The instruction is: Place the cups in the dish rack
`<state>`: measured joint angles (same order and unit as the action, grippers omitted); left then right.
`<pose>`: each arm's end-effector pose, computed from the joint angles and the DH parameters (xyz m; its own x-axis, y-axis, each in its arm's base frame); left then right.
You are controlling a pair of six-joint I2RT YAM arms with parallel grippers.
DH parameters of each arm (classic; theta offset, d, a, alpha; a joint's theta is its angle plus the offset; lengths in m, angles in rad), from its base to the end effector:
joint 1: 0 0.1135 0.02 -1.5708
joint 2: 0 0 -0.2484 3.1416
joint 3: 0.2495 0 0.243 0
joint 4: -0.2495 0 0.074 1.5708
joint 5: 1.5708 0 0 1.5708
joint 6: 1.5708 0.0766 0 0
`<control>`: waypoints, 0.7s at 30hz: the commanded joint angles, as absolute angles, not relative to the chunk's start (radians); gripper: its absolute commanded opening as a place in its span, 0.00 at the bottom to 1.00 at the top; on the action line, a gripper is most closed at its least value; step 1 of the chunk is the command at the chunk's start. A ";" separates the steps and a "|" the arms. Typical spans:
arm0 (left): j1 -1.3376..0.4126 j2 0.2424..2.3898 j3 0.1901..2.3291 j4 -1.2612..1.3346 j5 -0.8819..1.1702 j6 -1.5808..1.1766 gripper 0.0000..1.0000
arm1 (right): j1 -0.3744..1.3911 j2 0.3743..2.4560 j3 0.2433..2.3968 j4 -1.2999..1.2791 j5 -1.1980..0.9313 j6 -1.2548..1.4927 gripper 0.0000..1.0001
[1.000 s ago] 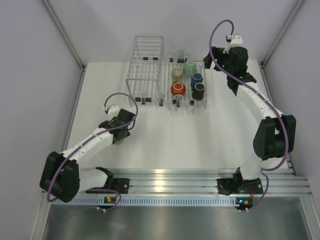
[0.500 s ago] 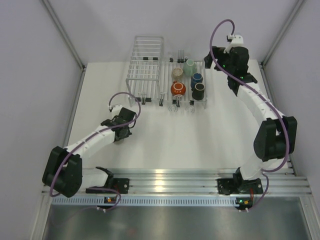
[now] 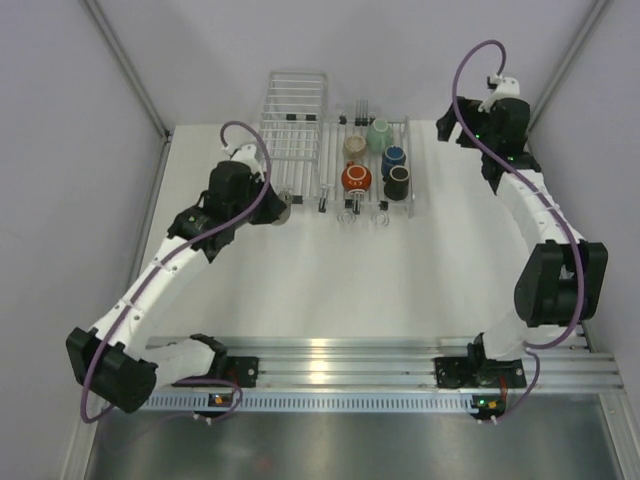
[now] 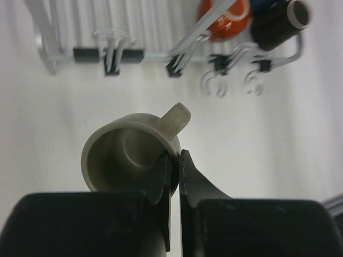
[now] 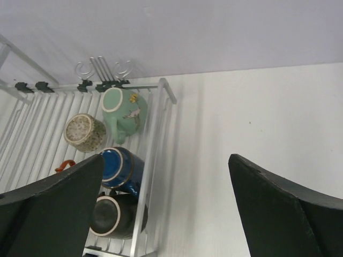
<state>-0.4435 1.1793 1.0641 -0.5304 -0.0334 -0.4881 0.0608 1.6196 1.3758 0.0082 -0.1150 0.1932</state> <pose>0.2597 -0.1205 0.2851 -0.6698 -0.2007 -0.7149 0.1027 0.9285 -0.3568 0.4197 0.0344 0.3280 -0.2616 0.1752 -0.9491 -0.1238 0.9692 0.2130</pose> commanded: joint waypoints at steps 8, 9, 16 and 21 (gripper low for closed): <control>-0.297 1.149 1.228 0.071 0.510 -0.654 0.00 | -0.110 1.470 1.327 0.076 -0.351 0.322 0.99; -0.275 1.178 1.209 0.156 0.596 -0.772 0.00 | -0.110 1.462 1.319 0.095 -0.373 0.368 0.99; -0.239 1.445 1.095 1.134 0.695 -1.427 0.00 | -0.034 1.437 1.235 0.225 -0.518 0.494 0.99; -0.256 1.612 1.198 1.443 0.680 -1.689 0.00 | 0.063 1.387 1.224 0.346 -0.587 0.531 0.99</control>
